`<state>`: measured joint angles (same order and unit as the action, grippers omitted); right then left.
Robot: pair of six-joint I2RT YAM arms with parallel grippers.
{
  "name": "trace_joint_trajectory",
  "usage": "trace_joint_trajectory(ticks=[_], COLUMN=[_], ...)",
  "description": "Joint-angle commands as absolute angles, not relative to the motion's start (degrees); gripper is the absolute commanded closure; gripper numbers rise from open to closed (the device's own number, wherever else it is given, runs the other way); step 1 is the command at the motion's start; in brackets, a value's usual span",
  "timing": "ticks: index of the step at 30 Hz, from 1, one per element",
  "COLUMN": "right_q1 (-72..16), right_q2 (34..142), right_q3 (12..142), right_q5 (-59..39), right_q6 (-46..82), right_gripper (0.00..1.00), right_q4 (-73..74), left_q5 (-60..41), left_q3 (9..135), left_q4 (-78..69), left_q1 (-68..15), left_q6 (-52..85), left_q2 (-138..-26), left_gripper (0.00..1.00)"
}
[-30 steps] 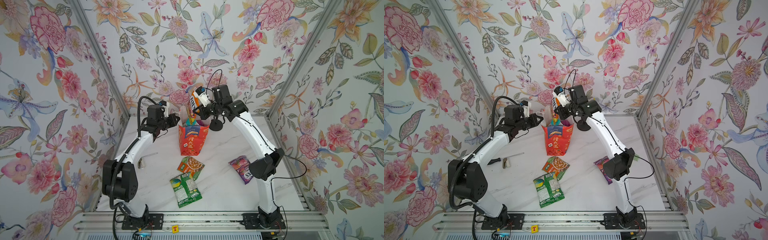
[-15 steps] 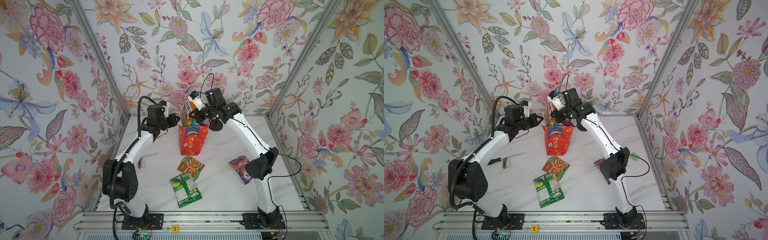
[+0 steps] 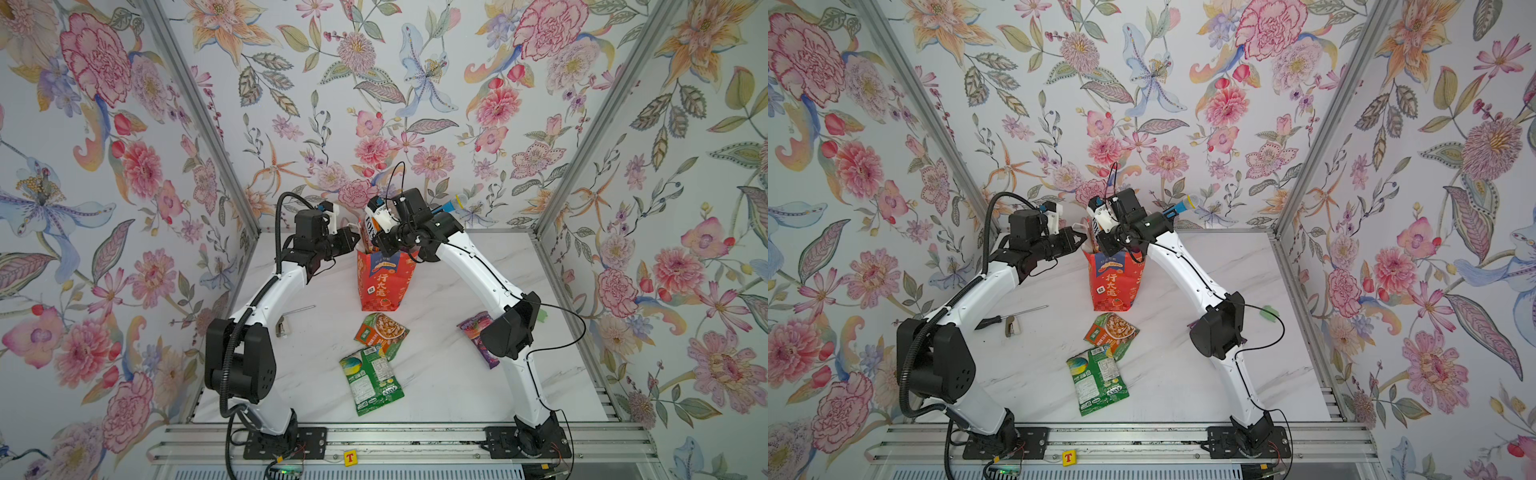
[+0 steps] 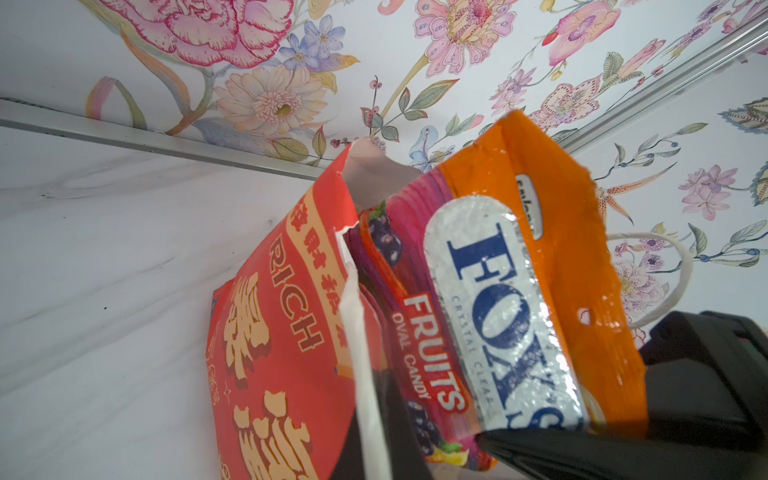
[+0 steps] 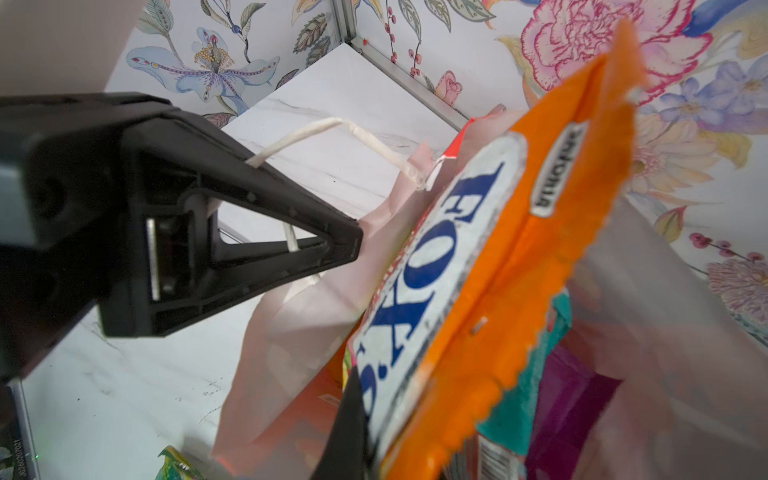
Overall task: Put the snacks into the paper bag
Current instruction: 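Lower the orange FOX'S packet into the bag with the right gripper, then open the right gripper and raise it out of the bag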
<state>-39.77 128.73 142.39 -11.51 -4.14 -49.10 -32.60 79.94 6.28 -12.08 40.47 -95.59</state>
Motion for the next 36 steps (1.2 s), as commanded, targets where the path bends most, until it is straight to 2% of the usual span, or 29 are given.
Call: trace_joint_trajectory(ticks=[1,3,6,12,16,18,20,32,36], right_q1=[-40.2,-40.2,-40.0,-39.5,-38.5,-37.8,-37.4,-37.8,-38.2], right_q2=[130.5,130.3,128.7,125.2,125.6,126.5,127.5,132.8,134.4], right_q3=[142.6,142.6,143.7,145.3,145.3,145.4,145.5,145.7,145.6], right_q5=[-8.6,-7.9,-7.5,-4.6,-4.3,-4.8,-5.7,-12.6,-12.7], right_q6=[-2.4,-2.2,-1.4,0.0,2.0,3.7,4.9,7.0,8.2], right_gripper=[0.8,0.64,0.51,0.47,0.53,0.63,0.69,0.74,0.83], right_q4=[-48.6,-48.7,-48.7,-47.3,-46.8,-46.8,-46.8,-44.2,-43.6], left_q5=[-32.5,-32.5,-32.5,-32.7,-32.8,-32.9,-32.9,-32.8,-32.9], left_q3=[81.2,81.3,81.3,81.3,81.4,81.5,81.4,80.9,80.8], left_q4=[7.0,7.1,7.2,6.9,6.8,6.8,6.9,7.1,6.9], left_q1=[-12.2,-12.2,-12.1,-12.1,-12.1,-12.1,-12.0,-11.6,-11.6], left_q6=[40.2,40.1,40.1,40.2,40.3,40.3,40.3,40.1,40.0], left_q2=[-96.9,-96.8,-96.8,-96.9,-97.0,-97.0,-96.9,-96.5,-96.6], left_gripper=[1.0,1.0,1.0,1.0,1.0,1.0,1.0,1.0,1.0])
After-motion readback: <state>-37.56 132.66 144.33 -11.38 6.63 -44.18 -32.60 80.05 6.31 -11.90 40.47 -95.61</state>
